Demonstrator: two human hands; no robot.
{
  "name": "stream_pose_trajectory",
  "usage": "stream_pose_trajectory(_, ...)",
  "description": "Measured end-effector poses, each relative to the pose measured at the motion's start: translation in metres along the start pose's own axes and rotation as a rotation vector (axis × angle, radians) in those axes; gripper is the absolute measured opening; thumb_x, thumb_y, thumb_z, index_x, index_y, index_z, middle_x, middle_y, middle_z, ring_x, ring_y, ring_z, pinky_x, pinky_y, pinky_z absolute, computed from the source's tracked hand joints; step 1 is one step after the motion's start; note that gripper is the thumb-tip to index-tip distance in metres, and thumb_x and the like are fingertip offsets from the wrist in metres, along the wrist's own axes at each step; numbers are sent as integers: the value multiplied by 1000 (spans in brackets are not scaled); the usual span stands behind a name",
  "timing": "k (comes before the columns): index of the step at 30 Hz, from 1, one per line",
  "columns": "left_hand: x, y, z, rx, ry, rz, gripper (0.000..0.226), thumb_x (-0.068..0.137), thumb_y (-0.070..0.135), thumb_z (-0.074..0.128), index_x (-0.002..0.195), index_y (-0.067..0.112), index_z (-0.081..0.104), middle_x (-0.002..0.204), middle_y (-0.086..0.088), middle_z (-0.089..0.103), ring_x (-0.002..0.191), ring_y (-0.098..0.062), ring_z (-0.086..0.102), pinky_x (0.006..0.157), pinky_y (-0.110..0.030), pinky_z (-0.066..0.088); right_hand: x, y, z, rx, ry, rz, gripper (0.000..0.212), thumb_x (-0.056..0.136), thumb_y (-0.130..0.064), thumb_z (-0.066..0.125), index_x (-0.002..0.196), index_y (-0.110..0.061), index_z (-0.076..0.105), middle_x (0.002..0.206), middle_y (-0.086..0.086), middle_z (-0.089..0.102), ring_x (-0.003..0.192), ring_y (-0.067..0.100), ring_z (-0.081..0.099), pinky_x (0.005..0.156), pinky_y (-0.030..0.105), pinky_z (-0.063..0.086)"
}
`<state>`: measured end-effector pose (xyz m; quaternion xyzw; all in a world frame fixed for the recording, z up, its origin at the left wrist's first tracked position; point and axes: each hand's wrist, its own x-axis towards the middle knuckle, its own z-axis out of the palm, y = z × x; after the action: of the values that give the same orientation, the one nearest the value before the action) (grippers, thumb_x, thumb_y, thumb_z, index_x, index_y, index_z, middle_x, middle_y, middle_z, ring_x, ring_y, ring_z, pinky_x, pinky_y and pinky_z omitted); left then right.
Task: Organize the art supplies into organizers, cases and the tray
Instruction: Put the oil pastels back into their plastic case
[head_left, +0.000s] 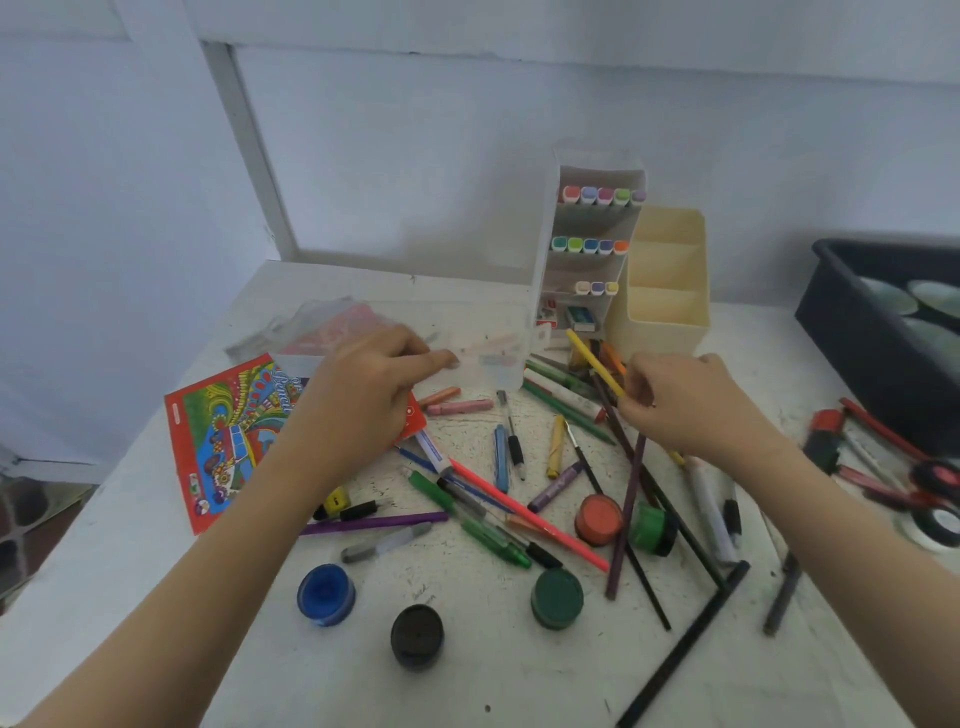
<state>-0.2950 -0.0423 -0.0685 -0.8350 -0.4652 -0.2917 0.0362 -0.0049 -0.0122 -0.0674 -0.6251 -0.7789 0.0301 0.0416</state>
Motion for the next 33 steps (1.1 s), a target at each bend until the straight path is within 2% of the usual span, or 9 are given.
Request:
stream_pose_trajectory(7, 7, 28, 28, 12, -67, 249, 50, 59, -23, 71, 96, 11, 75, 73, -5, 65, 60, -18, 56, 57, -26, 41, -3, 12, 5, 169, 13, 69, 12, 92, -34, 52, 89, -24, 57, 80, -9, 59, 80, 15, 55, 87, 36, 41)
stream_pose_trajectory(12, 6, 36, 56, 6, -171, 341, 49, 60, -18, 74, 98, 14, 74, 78, -4, 66, 65, -20, 59, 61, -31, 48, -5, 8, 2, 272, 89, 46, 10, 92, -30, 53, 88, -23, 58, 73, -12, 56, 72, 11, 54, 74, 31, 42)
stream_pose_trajectory(15, 3, 37, 59, 8, -191, 302, 45, 66, -11, 75, 104, 14, 72, 88, -3, 69, 77, -21, 64, 73, -34, 52, -4, -4, 2, 295, 138, -17, 6, 91, -27, 54, 88, -24, 58, 71, -16, 53, 68, 2, 49, 65, 25, 37)
stream_pose_trajectory(20, -8, 7, 28, 40, 12, 19, 38, 75, -4, 69, 111, 10, 68, 103, -8, 68, 94, -27, 63, 85, -40, 47, 3, -42, 4, 328, 250, -175, 7, 89, -24, 54, 91, -21, 61, 78, -12, 57, 75, 8, 52, 73, 30, 41)
stream_pose_trajectory(23, -22, -24, -4, 126, 65, -346, 38, 83, 1, 61, 119, 10, 62, 118, -13, 62, 109, -34, 56, 92, -45, 40, 10, -72, 8, 392, 209, -274, 8, 90, -26, 54, 92, -22, 60, 80, -14, 57, 72, 6, 50, 71, 28, 40)
stream_pose_trajectory(25, -34, -51, -25, 243, -46, -622, 48, 87, 12, 58, 134, 11, 50, 134, -17, 50, 121, -37, 46, 99, -48, 35, 18, -95, 13, 450, 122, -290, 10, 91, -29, 53, 94, -22, 59, 83, -12, 60, 67, 2, 49, 63, 25, 40)
stream_pose_trajectory(28, -61, -91, -44, 271, -406, -928, 78, 83, 43, 64, 146, 19, 26, 145, -17, 36, 129, -36, 38, 104, -48, 35, 31, -129, 18, 494, -8, -247, 17, 92, -36, 51, 100, -22, 56, 90, -8, 63, 69, 5, 54, 59, 25, 40)
stream_pose_trajectory(30, -76, -100, -48, 17, -452, -1051, 87, 77, 53, 68, 145, 19, 25, 135, -14, 47, 110, -29, 53, 85, -40, 49, 40, -150, 20, 418, -118, -188, 26, 92, -44, 47, 99, -20, 56, 87, -6, 60, 77, 13, 56, 63, 28, 42)
stream_pose_trajectory(33, -85, -94, -43, -180, -287, -1045, 77, 81, 37, 71, 142, 16, 30, 122, -9, 57, 86, -16, 57, 59, -18, 43, 53, -174, 26, 326, -290, -97, 38, 90, -52, 45, 81, -18, 56, 75, -3, 59, 73, 17, 60, 66, 30, 50)
